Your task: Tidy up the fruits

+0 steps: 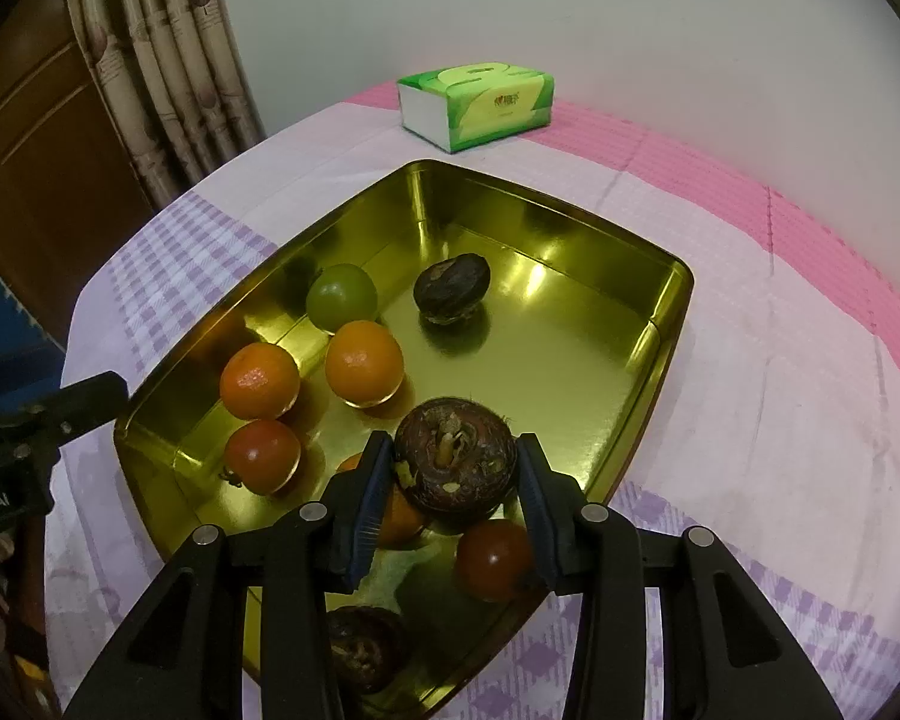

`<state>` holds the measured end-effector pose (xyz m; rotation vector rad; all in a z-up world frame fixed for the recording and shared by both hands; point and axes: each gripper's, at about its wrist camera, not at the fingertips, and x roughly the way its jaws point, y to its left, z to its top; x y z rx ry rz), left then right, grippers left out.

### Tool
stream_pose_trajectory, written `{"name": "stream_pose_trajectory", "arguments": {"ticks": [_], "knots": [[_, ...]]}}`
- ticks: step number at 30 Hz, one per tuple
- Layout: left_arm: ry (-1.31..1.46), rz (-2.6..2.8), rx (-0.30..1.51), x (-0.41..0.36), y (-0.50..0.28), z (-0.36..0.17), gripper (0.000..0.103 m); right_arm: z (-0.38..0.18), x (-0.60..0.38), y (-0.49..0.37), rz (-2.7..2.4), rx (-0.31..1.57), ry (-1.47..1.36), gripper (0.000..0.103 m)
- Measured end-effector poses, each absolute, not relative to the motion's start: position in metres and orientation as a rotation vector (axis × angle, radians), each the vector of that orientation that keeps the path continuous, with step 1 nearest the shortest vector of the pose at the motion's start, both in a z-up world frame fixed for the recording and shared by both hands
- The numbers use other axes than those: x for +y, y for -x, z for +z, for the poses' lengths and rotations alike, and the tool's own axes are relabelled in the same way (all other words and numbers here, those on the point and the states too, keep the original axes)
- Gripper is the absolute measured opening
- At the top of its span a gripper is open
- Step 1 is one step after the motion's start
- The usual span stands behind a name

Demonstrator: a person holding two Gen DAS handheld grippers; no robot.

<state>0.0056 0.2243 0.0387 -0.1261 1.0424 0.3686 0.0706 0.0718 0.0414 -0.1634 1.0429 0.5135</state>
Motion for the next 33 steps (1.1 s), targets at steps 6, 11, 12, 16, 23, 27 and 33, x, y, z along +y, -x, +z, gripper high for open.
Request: {"name": "stream_pose_trajectory", "arguments": {"ticks": [6,11,12,16,23,27,33], "knots": [[0.126,0.365,1.043,0.222,-0.006,0.039,0.076,0.045,0.074,-0.064,0.529,1.027,0.162,0.062],[0.115,0.362,1.04,0.221,-0.006,0.039,0.076,0.055,0.076,-0.054,0.525,0.995,0.17,0.075],[0.113,0.362,1.04,0.22,-0.006,0.04,0.076,0.057,0.076,-0.052,0.522,0.99,0.171,0.076],[0.106,0.358,1.038,0.218,-0.005,0.04,0.076,0.067,0.07,-0.045,0.494,0.965,0.176,0.079],[0.088,0.351,1.039,0.214,-0.006,0.039,0.076,0.084,0.056,-0.031,0.457,0.882,0.163,0.08],[0.077,0.345,1.042,0.21,-0.006,0.037,0.076,0.094,0.049,-0.022,0.447,0.812,0.156,0.085],[0.063,0.341,1.043,0.207,-0.005,0.036,0.076,0.092,0.043,-0.025,0.412,0.833,0.122,0.09]]}}
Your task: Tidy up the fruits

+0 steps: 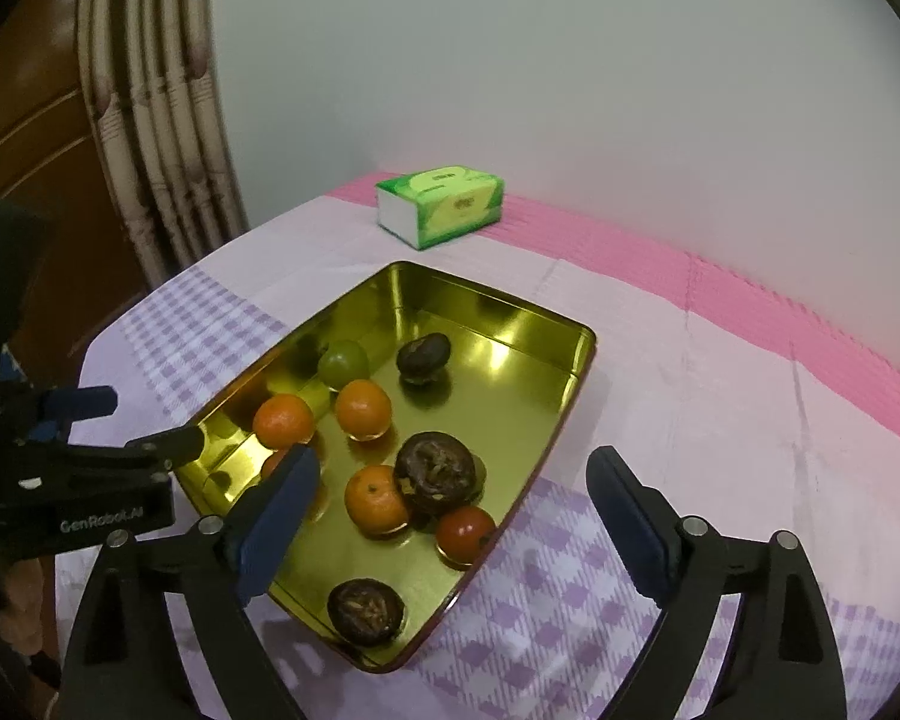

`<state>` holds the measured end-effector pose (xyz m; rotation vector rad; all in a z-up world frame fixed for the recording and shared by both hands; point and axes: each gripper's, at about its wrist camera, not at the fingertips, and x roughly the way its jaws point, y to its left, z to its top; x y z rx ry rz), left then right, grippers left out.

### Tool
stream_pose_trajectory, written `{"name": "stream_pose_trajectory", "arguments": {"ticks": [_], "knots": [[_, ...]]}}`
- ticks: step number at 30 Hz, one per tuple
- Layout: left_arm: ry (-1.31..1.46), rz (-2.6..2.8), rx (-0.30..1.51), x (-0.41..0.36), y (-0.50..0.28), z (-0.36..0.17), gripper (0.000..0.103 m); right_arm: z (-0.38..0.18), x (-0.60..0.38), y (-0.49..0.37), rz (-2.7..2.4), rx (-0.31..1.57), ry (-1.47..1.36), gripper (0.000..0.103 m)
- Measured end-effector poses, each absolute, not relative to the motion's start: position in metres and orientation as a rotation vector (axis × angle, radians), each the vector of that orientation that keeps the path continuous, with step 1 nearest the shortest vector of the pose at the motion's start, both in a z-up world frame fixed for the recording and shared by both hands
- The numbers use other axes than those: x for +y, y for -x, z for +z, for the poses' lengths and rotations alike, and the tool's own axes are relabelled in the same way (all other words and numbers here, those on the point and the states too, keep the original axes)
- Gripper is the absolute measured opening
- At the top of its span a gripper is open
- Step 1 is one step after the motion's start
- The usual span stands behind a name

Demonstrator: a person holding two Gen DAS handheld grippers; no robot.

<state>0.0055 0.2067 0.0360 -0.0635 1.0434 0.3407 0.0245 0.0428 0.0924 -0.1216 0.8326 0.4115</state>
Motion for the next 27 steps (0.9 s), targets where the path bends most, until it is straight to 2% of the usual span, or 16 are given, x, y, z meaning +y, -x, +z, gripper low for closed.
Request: {"name": "stream_pose_trajectory", "arguments": {"ticks": [10,27], "knots": [[0.061,0.337,1.047,0.205,-0.005,0.035,0.076,0.073,0.038,-0.029,0.397,0.944,0.086,0.09],[0.054,0.34,1.051,0.204,-0.004,0.034,0.076,0.063,0.042,-0.021,0.431,1.02,0.067,0.091]]}}
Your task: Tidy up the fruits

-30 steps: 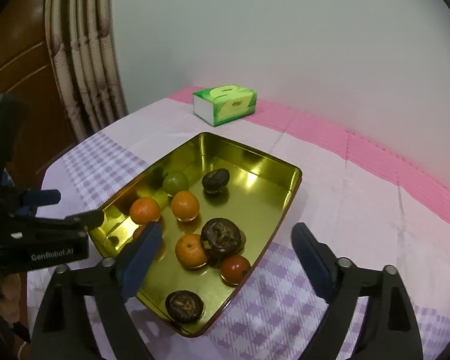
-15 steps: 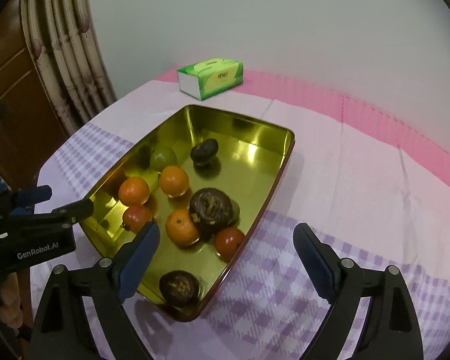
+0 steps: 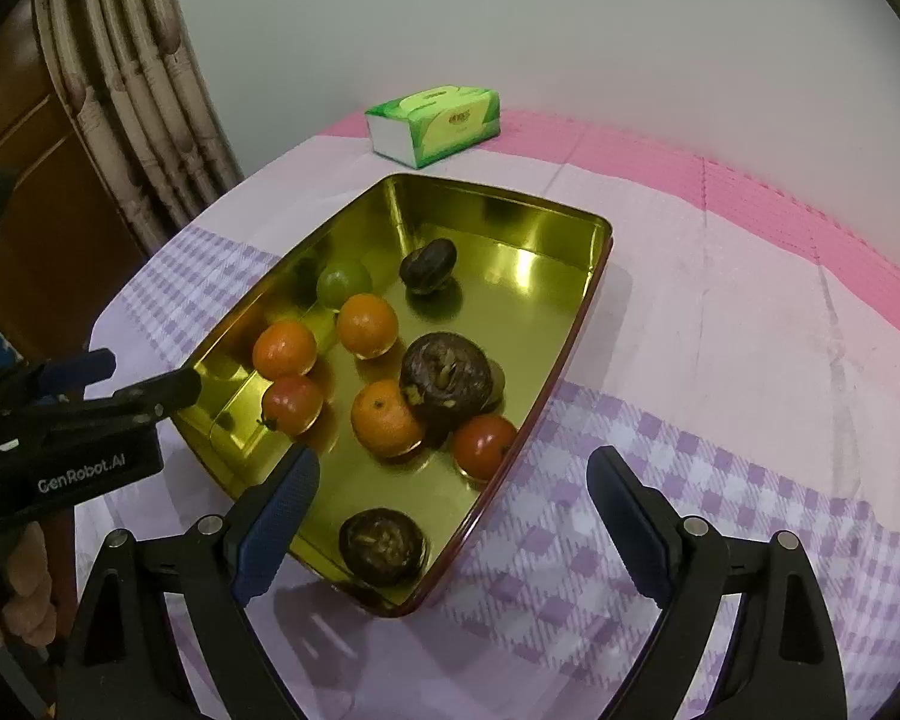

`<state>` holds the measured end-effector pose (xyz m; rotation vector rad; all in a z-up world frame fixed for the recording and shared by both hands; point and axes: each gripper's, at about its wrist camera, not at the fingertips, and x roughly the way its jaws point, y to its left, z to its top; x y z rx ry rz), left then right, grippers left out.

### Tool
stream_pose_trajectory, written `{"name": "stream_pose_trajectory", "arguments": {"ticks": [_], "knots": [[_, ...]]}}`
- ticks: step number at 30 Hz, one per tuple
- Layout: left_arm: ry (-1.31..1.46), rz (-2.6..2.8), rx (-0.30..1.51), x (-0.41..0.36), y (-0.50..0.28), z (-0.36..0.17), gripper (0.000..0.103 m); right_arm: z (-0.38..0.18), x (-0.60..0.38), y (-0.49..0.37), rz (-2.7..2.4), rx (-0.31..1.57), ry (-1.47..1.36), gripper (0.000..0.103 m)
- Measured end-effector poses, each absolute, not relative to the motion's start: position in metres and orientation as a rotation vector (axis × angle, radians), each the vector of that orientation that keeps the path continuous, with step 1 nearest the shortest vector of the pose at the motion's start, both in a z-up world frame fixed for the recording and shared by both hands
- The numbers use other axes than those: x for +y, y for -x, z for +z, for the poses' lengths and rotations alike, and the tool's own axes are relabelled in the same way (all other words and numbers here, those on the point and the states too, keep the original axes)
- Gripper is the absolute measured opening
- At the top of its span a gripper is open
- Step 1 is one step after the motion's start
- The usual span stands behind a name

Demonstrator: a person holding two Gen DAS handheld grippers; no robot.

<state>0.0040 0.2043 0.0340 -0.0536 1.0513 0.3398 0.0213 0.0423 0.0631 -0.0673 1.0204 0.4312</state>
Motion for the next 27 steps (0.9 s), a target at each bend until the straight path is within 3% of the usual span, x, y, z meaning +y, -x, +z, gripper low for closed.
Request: {"name": "stream_pose_trajectory", "arguments": {"ticks": [27], "knots": [[0.043,0.336,1.059,0.201,-0.005,0.032,0.076,0.055,0.056,-0.018,0.465,1.072,0.092,0.091]]}}
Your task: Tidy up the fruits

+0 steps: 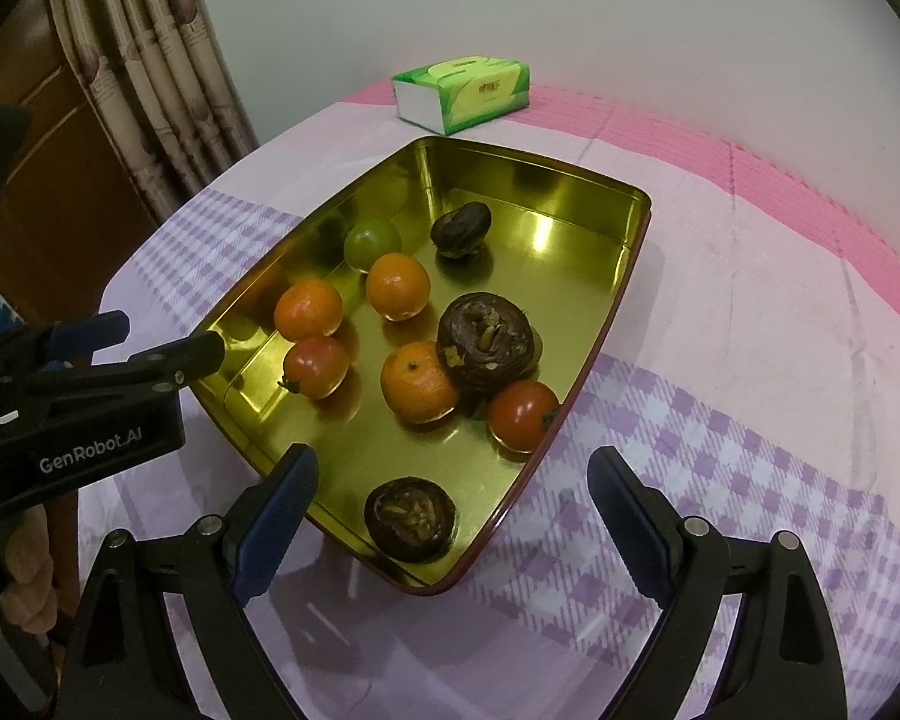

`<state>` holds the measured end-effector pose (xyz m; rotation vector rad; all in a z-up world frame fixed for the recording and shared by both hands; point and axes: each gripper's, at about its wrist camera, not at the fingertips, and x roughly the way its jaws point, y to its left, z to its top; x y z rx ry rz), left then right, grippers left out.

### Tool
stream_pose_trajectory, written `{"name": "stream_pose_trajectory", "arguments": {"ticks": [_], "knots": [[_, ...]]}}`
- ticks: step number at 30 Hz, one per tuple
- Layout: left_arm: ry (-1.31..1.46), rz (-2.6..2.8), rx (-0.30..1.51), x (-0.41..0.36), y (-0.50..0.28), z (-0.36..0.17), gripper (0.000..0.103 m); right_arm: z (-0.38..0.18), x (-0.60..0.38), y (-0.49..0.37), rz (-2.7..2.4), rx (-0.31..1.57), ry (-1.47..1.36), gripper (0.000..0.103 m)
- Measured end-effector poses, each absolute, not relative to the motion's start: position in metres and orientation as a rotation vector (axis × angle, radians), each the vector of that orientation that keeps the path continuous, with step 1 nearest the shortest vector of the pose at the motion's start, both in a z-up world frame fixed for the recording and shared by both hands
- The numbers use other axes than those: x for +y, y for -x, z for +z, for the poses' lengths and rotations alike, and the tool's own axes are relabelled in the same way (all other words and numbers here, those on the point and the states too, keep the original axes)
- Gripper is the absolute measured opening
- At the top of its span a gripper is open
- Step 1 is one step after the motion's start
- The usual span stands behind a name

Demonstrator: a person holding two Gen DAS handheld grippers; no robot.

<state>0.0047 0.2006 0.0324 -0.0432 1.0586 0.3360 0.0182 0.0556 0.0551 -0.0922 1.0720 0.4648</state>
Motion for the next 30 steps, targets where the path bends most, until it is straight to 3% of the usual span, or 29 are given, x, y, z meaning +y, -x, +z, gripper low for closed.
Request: {"name": "stream_pose_trajectory", "arguments": {"ticks": [30], "knots": [[0.043,0.342,1.074,0.2018,-0.0064,0.0297,0.076,0.0524,0.0569,-0.0173,0.478,1.102,0.072,0.091]]}}
